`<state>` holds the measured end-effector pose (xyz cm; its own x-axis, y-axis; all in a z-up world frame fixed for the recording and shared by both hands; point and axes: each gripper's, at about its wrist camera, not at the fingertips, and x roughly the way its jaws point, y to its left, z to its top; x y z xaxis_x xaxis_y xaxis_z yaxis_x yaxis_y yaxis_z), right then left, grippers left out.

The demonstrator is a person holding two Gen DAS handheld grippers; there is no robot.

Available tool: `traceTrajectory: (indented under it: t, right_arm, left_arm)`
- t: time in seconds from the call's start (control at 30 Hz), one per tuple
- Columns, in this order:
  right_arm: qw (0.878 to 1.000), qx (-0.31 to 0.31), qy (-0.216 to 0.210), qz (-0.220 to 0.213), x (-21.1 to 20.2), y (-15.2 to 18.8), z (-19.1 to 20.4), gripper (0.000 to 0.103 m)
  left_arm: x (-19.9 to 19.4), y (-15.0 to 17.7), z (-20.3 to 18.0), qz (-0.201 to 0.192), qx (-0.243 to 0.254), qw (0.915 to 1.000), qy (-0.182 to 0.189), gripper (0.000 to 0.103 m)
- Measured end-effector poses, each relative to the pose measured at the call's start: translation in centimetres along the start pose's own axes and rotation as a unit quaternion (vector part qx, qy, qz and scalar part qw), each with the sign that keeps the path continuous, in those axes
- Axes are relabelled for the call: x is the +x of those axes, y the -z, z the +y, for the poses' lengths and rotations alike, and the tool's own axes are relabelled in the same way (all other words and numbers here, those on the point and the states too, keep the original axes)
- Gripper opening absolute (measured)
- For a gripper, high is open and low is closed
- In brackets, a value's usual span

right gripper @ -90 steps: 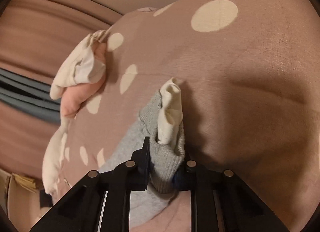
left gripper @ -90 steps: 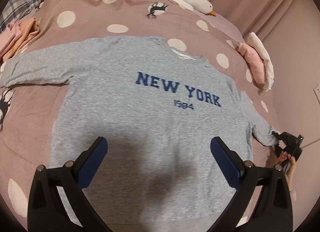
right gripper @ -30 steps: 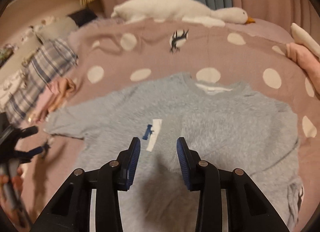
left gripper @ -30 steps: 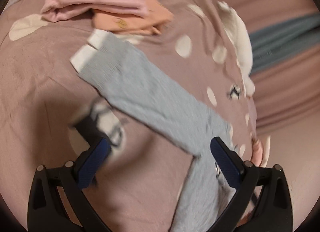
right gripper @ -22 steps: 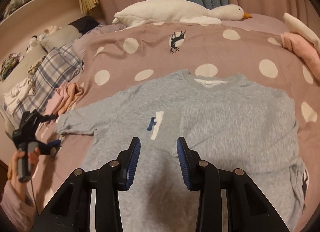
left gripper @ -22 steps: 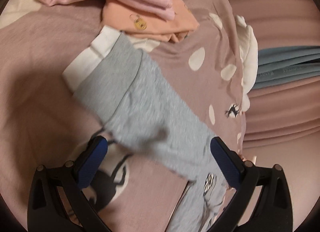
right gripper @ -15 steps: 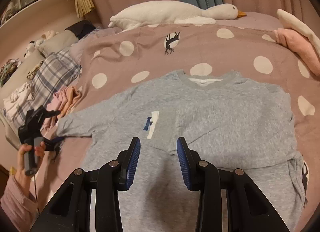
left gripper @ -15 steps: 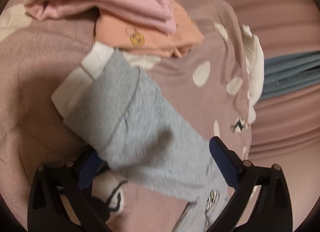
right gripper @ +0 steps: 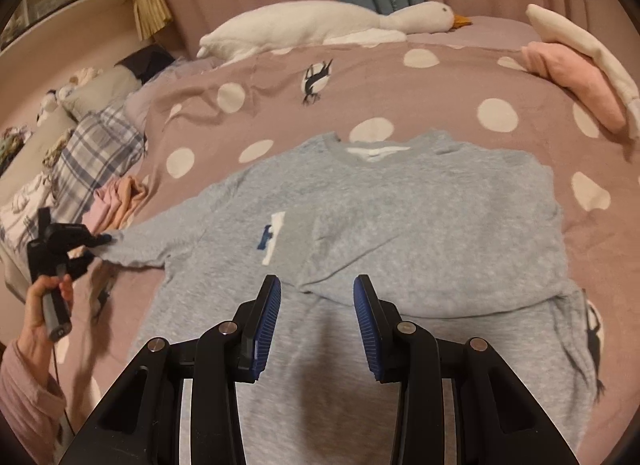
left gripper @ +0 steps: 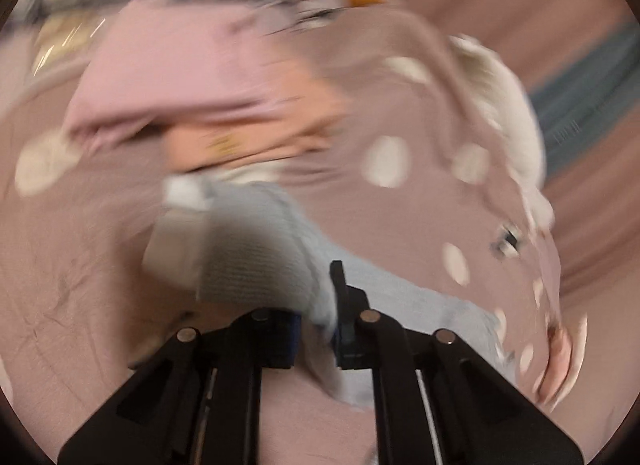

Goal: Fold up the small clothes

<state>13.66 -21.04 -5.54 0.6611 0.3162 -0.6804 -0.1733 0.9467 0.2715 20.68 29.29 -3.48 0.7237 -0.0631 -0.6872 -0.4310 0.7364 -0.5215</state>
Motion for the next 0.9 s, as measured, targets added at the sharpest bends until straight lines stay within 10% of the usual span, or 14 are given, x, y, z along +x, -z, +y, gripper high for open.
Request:
traceTrajectory:
  t: [0.13, 0.4, 0.53, 0.6, 0.9]
  right_arm:
    - [0.999, 0.036, -0.002, -0.015, -1.8, -0.1, -2.5, 0.038]
    - [0.996, 0.09, 0.014, -0.016, -3.5, 0.8, -6.8, 0.038]
    - [0.994, 0.112, 0.016, -0.01, -3.8, 1.4, -8.5, 0.038]
    - [0.993, 0.119, 0.014, -0.008, -4.1, 1.7, -9.3, 0.038]
    - [0.988, 0.154, -0.027, 0.007, -3.6, 2.2, -10.2, 0.045]
  left_arm:
    - [-1.7, 2.8, -8.7, 0.002, 0.106, 0.9934, 0.042, 0.009]
    - [0.4, 15.3, -23.6, 0.084, 0.273, 0.9535, 0.096, 0.012]
    - [2.3, 20.1, -25.9, 0.114, 0.303, 0.9429, 0.079, 0.028]
    - [3.0, 21.7, -26.7, 0.116, 0.319, 0.9391, 0.057, 0.072]
    - [-0.2, 21.0, -25.2, 0.072, 0.34, 0.9356, 0.06, 0.08]
